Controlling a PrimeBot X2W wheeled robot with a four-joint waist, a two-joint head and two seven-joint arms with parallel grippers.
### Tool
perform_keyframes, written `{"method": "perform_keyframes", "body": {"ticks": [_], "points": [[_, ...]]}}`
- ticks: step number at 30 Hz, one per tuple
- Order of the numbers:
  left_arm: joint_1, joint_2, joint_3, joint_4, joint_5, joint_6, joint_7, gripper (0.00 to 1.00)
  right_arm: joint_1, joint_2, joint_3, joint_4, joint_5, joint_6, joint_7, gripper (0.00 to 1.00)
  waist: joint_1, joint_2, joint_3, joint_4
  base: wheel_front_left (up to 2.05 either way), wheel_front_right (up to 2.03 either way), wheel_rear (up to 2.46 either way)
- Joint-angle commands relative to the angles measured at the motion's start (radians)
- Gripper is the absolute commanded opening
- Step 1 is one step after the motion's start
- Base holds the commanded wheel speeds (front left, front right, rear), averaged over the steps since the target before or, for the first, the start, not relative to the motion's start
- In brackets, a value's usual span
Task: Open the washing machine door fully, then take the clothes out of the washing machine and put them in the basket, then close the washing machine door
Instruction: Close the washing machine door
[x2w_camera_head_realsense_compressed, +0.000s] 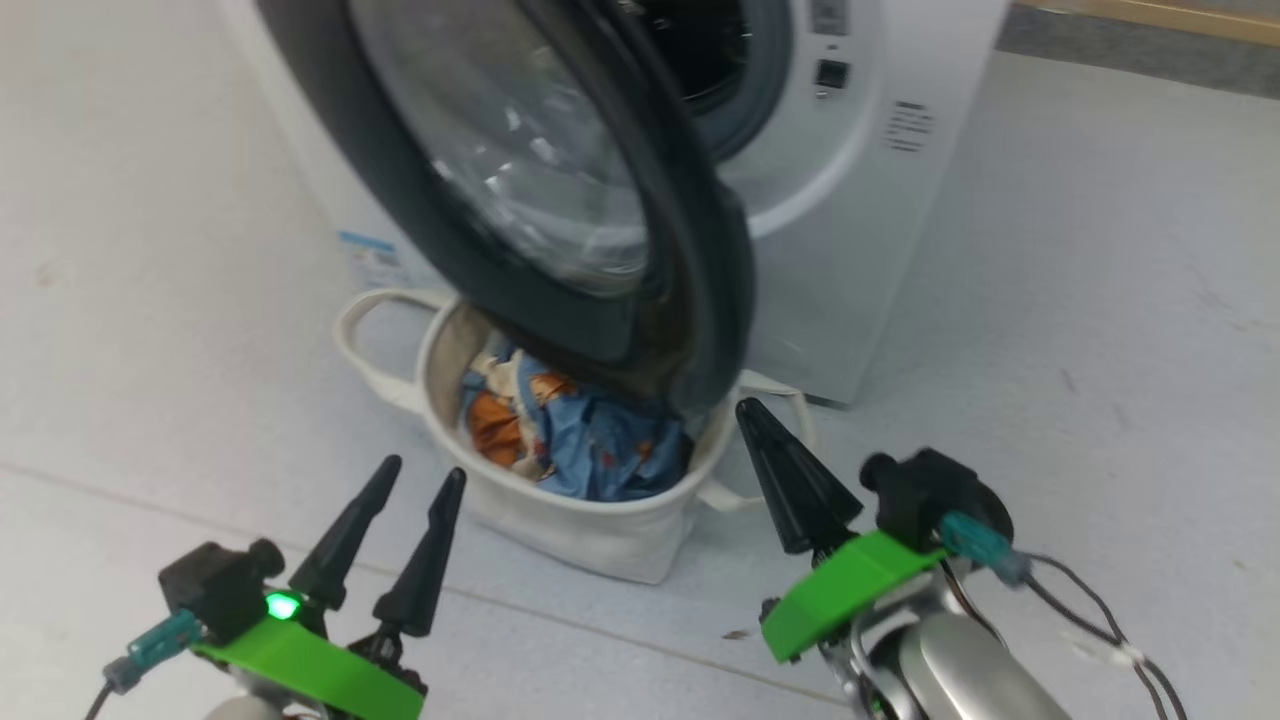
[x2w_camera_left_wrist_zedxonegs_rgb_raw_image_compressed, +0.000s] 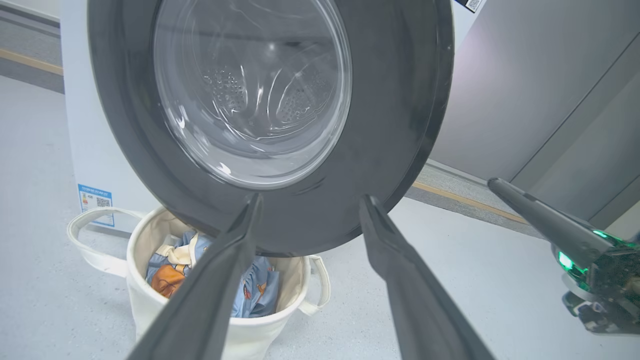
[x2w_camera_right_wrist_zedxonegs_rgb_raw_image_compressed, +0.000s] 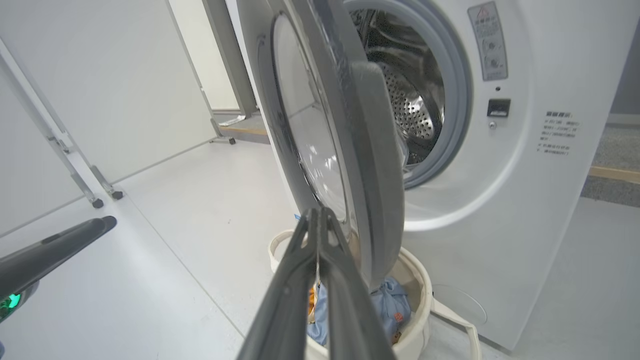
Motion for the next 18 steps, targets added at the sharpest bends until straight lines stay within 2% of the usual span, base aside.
{"method": "perform_keyframes", "body": {"ticks": [1,6,12,18], "points": [[-0.037,0.016,0.032,-0.032,-0.008,-0.006,-0.012,1.0,-0.052,0.005,0.028,0.004,0.013,0.008,0.01,0.0,0.0,0.0,0.018,0.065,0.0,0.0,0.0],[-0.051,-0.006,0.006,-0.026,-0.018,-0.006,-0.012,1.0,-0.163,0.005,0.0,0.189,0.024,0.008,0.016,0.0,0.0,0.0,0.029,0.148,0.0,0.0,0.0],[-0.061,-0.007,0.004,-0.016,-0.032,-0.006,-0.012,1.0,-0.301,0.005,-0.045,0.424,0.044,0.008,-0.037,0.0,0.0,0.0,0.058,0.207,0.0,0.0,0.0],[-0.072,0.0,0.016,-0.038,-0.038,-0.006,-0.012,1.0,-0.406,0.005,-0.19,0.573,-0.005,0.008,-0.095,0.0,0.0,0.0,0.1,0.233,0.0,0.0,0.0]]}}
